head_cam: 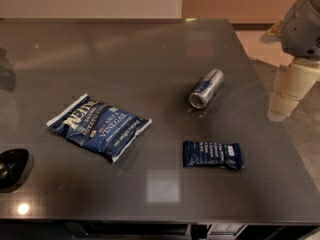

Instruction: Pick redbull can

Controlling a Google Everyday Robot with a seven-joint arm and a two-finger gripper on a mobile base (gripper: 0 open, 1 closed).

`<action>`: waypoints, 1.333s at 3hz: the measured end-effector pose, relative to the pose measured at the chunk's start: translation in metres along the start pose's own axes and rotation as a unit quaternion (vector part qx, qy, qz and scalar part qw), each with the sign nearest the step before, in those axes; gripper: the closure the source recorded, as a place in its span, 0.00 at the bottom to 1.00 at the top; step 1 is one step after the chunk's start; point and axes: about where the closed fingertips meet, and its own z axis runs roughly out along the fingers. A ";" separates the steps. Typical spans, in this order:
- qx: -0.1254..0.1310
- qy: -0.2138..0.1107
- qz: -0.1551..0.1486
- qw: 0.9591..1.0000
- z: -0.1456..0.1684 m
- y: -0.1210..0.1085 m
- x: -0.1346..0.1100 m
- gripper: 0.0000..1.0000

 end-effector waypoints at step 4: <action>-0.015 0.011 -0.168 0.986 0.044 -0.102 -0.044 0.00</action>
Offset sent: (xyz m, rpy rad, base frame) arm 0.0898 0.0252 0.0014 -0.1118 0.0144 0.2859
